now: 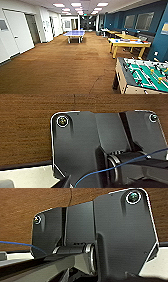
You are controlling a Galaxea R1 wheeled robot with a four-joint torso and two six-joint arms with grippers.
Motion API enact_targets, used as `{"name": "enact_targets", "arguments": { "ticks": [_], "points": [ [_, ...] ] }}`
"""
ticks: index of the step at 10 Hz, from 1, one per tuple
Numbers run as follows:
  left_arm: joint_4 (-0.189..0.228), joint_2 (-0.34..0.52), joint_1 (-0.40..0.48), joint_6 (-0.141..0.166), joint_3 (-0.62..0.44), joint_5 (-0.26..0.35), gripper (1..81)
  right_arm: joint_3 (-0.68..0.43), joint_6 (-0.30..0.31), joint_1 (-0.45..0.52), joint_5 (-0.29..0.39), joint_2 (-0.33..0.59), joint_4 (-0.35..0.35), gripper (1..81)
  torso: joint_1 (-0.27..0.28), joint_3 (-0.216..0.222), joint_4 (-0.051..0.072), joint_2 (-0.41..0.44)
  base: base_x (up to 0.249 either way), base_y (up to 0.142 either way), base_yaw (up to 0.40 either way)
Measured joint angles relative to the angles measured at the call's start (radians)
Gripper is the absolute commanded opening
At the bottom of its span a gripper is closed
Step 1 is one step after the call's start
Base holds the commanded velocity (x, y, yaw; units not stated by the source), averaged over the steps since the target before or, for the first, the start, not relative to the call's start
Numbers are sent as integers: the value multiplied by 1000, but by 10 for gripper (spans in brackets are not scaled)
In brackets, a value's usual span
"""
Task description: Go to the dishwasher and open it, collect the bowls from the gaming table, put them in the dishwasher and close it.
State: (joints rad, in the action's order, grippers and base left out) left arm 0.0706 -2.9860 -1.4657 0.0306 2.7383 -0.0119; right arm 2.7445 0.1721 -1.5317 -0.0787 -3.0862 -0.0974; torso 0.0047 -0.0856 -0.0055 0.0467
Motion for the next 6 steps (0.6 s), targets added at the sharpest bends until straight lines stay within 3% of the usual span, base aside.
{"name": "enact_targets", "arguments": {
  "ticks": [6],
  "points": [
    [0, 0, 0, 0, 0, -1, 811, 0, 0, 0, 0, 0, 0, 811, 0, 0, 0, 0, 130, 0, 0]
  ]
}}
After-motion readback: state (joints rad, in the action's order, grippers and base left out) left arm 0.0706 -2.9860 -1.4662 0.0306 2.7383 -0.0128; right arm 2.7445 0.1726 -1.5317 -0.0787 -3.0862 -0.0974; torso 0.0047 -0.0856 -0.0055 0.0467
